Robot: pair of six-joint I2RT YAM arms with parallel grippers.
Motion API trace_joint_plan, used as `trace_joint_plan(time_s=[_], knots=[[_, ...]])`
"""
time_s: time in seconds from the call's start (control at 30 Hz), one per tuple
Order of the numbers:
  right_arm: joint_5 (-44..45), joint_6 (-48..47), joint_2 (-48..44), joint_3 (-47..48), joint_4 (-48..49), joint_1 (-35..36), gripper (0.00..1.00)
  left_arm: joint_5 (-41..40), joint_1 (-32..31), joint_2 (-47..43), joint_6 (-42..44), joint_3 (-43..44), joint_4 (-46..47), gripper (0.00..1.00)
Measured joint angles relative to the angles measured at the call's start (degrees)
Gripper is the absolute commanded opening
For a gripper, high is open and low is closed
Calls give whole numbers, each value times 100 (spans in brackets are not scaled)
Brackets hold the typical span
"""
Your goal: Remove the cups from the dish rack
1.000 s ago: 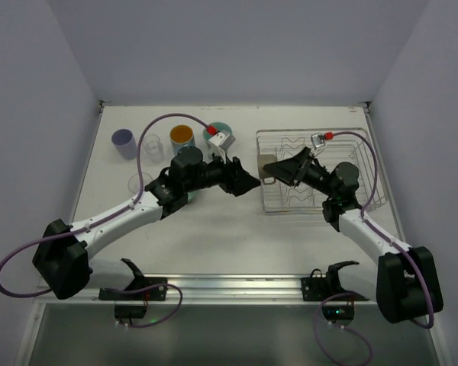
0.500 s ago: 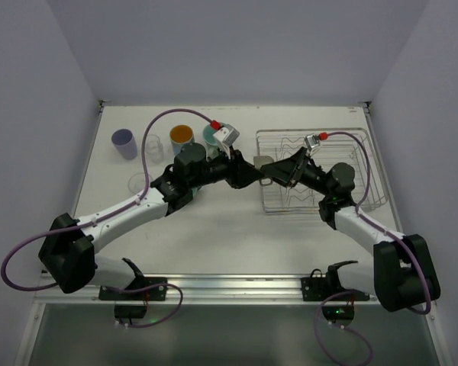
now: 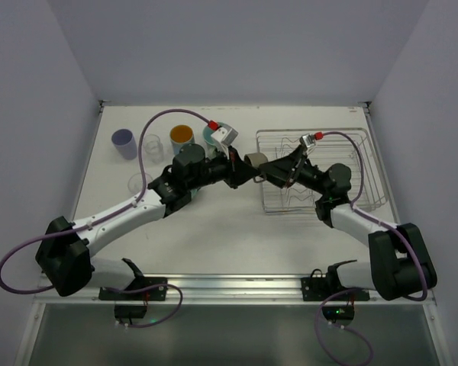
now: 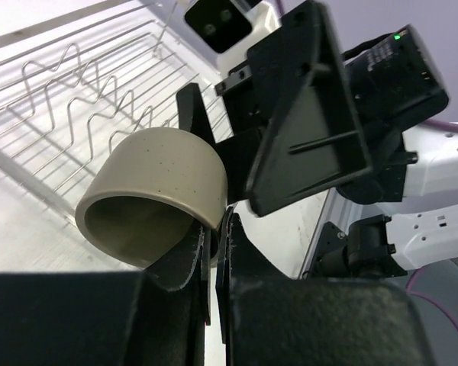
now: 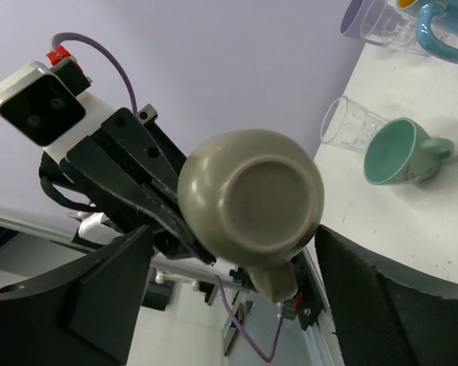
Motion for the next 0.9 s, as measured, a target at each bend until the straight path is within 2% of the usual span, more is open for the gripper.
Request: trace_joint_plan(time_s=[0.07, 0.23, 0.37, 0.53, 0.7, 0.9], knots=[[-15, -7, -9, 0, 24, 50, 99, -225, -9, -118, 125, 0, -295, 0], [-2, -136, -105, -9, -90, 76, 99, -855, -7, -422, 450, 81, -1305, 0], [55, -472, -358, -42, -586, 70, 99, -1373, -7, -481, 643, 352, -2398, 0], [721, -1683, -1300, 20, -2435, 70, 99, -1893, -7, -229, 813, 933, -3700, 0], [1891, -3014, -2590, 387, -4422, 70, 99, -2074, -7, 479, 951, 1191, -4256, 0], [2756, -3880, -3410, 592, -5510, 70, 99, -2114, -7, 1526, 1062, 1298, -4682, 0]])
